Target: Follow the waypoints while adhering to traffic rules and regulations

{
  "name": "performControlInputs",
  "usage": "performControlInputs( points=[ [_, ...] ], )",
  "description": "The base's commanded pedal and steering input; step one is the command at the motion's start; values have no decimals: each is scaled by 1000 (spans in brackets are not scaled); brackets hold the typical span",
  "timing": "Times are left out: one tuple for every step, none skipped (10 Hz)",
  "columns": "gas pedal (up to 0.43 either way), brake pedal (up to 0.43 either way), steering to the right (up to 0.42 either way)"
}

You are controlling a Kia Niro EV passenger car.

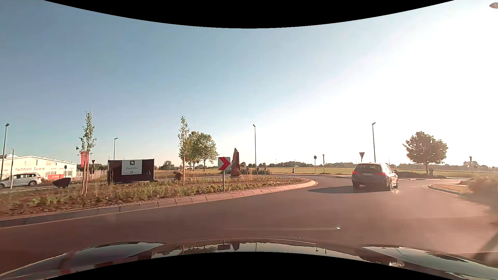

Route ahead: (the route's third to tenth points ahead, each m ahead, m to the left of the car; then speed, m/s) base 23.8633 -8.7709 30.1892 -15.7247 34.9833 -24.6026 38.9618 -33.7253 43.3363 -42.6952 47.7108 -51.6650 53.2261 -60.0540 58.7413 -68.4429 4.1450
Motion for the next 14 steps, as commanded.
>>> performControlInputs(
  points=[
    [469,0,114],
    [469,0,127],
    [469,0,136],
    [469,0,151],
    [461,0,165],
    [449,0,196],
    [441,0,215],
    [441,0,220],
    [441,0,220],
    [441,0,220],
    [441,0,220],
    [441,0,219],
    [441,0,217],
    [441,0,212]
  ],
)
